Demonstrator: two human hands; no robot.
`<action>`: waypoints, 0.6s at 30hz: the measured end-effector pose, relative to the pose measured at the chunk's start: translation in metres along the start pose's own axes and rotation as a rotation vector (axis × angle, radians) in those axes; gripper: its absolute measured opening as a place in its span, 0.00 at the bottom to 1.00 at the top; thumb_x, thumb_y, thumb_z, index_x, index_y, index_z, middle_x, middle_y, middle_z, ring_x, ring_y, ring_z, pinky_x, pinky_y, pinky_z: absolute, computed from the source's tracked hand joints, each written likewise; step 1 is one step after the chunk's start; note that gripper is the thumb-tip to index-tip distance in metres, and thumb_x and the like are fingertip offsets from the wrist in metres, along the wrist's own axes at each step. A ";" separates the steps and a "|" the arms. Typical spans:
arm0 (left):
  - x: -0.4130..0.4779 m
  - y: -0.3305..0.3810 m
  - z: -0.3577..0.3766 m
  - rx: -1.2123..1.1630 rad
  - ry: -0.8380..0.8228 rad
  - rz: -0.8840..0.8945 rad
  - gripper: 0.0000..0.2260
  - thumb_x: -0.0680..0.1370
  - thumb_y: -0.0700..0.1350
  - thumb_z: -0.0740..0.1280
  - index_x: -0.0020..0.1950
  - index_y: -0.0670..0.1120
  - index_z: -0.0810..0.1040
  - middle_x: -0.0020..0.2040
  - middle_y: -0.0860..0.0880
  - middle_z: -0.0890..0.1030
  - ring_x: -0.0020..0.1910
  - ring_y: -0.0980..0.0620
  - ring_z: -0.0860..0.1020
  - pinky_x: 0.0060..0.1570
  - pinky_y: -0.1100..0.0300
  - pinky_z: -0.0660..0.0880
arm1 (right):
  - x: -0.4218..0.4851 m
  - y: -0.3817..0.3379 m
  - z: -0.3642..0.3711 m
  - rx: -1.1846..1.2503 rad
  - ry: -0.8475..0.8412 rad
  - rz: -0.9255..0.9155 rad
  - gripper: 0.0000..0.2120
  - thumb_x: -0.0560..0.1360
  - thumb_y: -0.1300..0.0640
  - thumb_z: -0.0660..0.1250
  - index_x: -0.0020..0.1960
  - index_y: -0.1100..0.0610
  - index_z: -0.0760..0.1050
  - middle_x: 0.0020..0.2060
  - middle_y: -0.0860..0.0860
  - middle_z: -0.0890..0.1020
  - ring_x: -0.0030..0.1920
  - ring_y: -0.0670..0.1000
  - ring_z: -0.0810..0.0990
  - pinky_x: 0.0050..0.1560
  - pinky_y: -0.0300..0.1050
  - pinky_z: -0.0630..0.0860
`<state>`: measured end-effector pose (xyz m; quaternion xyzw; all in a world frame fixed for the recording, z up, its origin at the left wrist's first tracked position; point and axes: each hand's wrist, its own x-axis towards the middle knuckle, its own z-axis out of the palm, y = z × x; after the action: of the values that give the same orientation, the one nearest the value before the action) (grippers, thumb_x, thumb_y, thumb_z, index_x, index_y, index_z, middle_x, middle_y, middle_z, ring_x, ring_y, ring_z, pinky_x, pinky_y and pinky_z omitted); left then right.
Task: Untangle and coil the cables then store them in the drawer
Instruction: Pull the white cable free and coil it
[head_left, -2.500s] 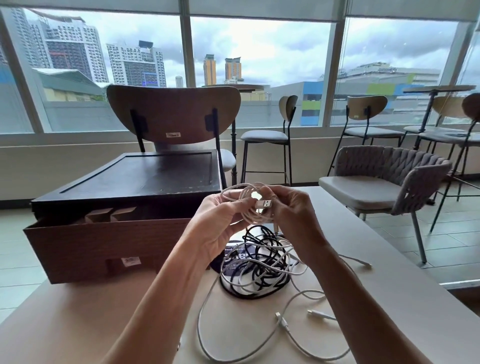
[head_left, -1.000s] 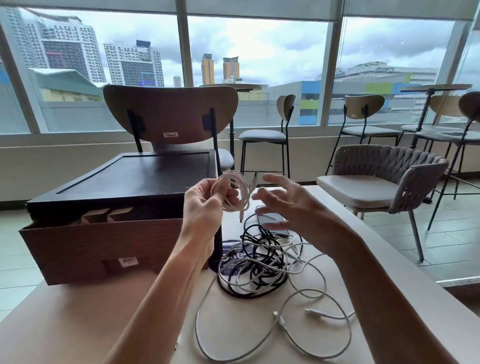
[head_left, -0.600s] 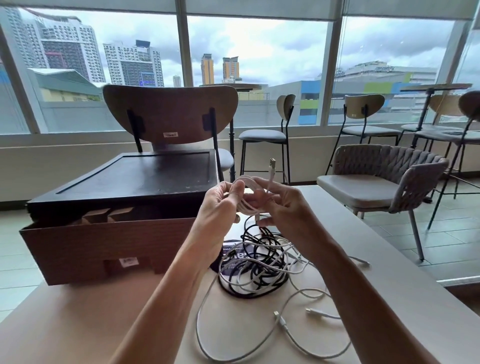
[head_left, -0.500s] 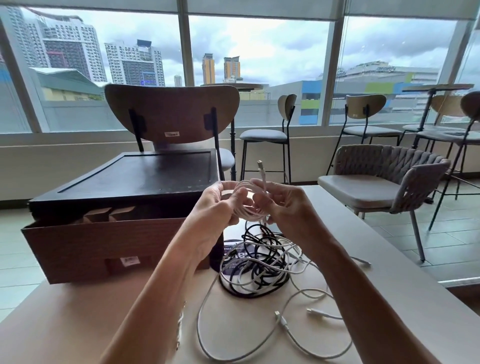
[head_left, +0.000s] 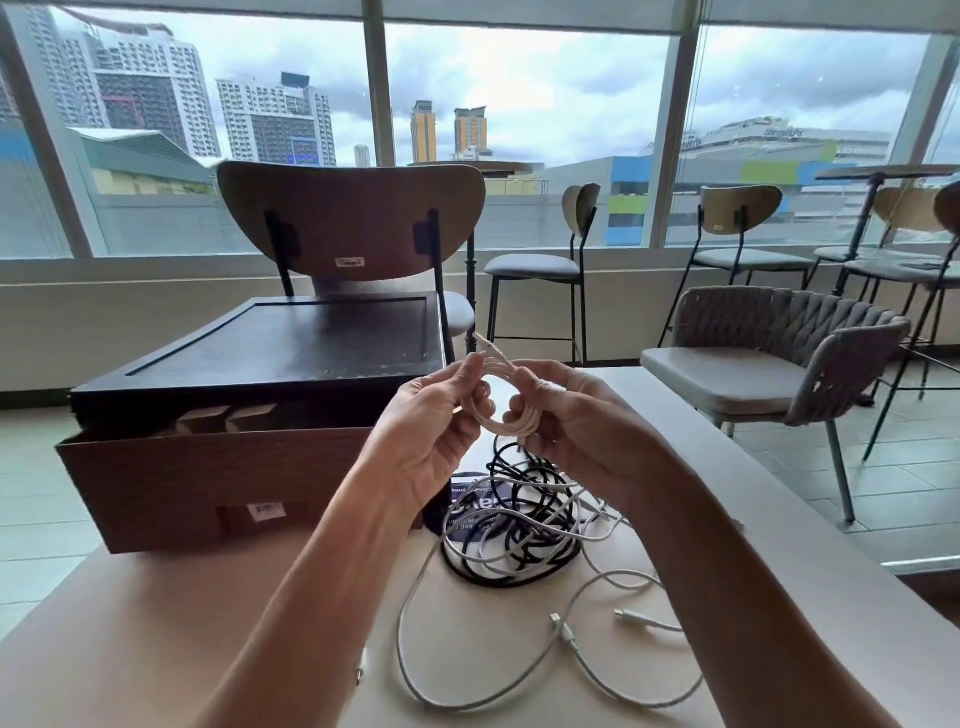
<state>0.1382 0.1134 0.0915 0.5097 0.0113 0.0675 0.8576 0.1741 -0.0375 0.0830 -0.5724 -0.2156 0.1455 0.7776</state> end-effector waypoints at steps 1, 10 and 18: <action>0.000 -0.001 0.002 -0.006 0.018 0.013 0.05 0.76 0.42 0.70 0.48 0.41 0.83 0.33 0.47 0.77 0.27 0.56 0.74 0.22 0.69 0.70 | 0.000 0.001 0.000 0.000 0.009 -0.006 0.12 0.80 0.58 0.65 0.62 0.61 0.77 0.36 0.52 0.78 0.33 0.45 0.78 0.33 0.36 0.73; -0.036 0.018 -0.024 0.235 0.011 0.067 0.07 0.80 0.41 0.67 0.48 0.41 0.84 0.35 0.46 0.80 0.29 0.58 0.77 0.26 0.70 0.74 | -0.015 -0.011 0.024 -0.423 -0.039 -0.184 0.09 0.78 0.61 0.69 0.57 0.59 0.83 0.43 0.59 0.86 0.40 0.52 0.84 0.46 0.47 0.84; -0.094 0.018 -0.109 1.095 0.095 -0.129 0.09 0.79 0.47 0.71 0.49 0.42 0.87 0.34 0.48 0.83 0.27 0.58 0.74 0.28 0.68 0.69 | -0.039 0.069 0.083 -0.538 -0.229 0.092 0.07 0.76 0.60 0.71 0.52 0.61 0.85 0.38 0.58 0.85 0.37 0.50 0.82 0.45 0.49 0.84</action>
<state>0.0338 0.2048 0.0509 0.8759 0.1147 0.0222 0.4681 0.1004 0.0333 0.0314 -0.7471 -0.3067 0.1818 0.5610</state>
